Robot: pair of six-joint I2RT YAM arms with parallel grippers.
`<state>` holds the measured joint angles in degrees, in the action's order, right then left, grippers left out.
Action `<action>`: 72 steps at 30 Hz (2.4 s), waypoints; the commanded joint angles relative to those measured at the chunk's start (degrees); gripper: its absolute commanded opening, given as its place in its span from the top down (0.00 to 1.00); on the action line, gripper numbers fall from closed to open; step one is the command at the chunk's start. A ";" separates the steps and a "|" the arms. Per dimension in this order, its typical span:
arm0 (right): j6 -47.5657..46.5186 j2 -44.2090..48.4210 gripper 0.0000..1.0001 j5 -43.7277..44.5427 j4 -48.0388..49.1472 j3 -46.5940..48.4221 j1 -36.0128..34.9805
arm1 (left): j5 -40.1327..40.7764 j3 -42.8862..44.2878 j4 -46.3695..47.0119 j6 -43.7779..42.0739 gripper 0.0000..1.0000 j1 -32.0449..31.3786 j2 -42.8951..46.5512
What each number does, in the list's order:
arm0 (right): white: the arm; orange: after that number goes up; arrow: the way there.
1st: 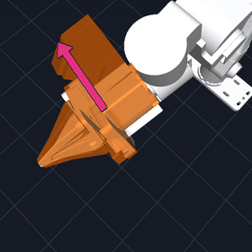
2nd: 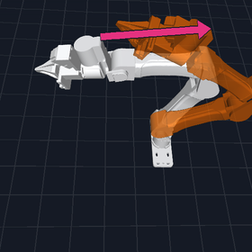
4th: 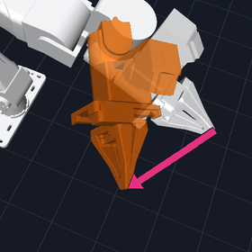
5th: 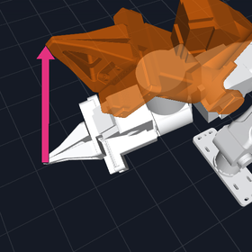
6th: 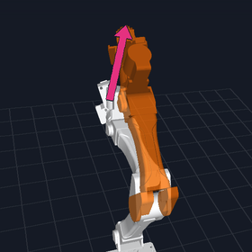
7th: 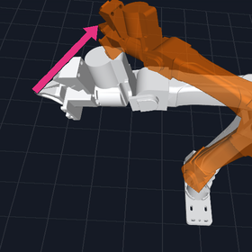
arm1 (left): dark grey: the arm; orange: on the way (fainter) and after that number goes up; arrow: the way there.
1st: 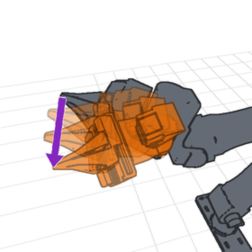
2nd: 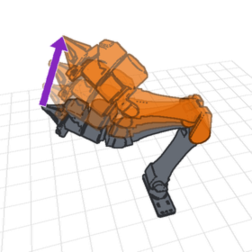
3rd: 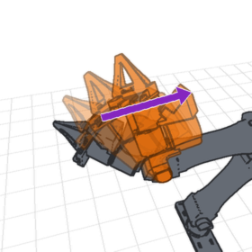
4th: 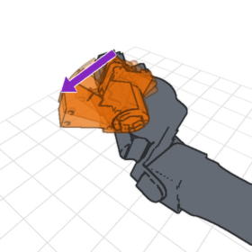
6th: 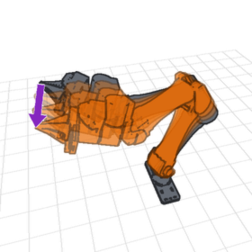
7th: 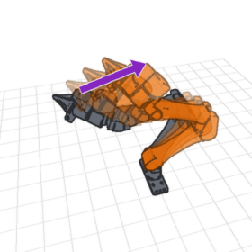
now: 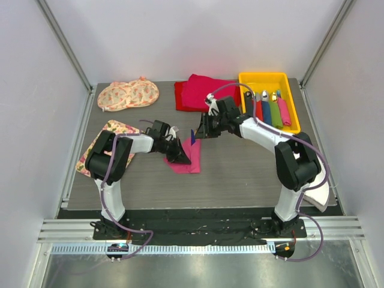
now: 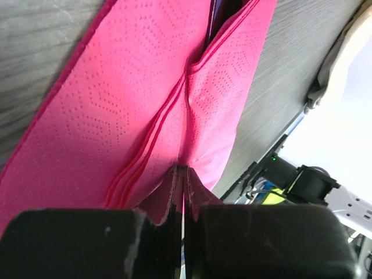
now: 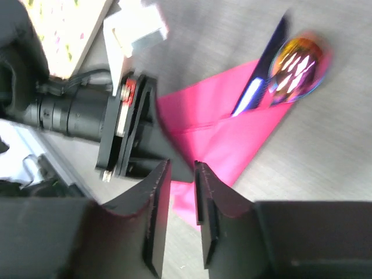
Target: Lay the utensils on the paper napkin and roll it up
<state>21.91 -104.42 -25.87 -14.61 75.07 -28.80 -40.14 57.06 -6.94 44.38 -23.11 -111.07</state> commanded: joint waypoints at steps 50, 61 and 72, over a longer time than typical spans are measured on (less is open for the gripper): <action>11.12 -9.66 0.84 -4.88 12.93 -4.58 -0.12 | 10.61 -0.98 -5.10 -4.65 0.96 -0.18 -4.07; 33.63 -10.98 0.85 -17.46 43.88 -16.18 4.54 | 10.17 -1.07 -4.66 -4.65 0.96 -0.09 -4.33; 30.91 -13.61 0.89 -13.95 39.49 -15.22 4.54 | 10.08 -0.81 -4.66 -4.65 0.96 -0.09 -4.25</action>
<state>54.15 -116.97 -41.19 25.06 58.87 -24.03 -40.80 57.71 -7.33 43.59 -23.14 -111.59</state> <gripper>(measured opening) 0.116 0.039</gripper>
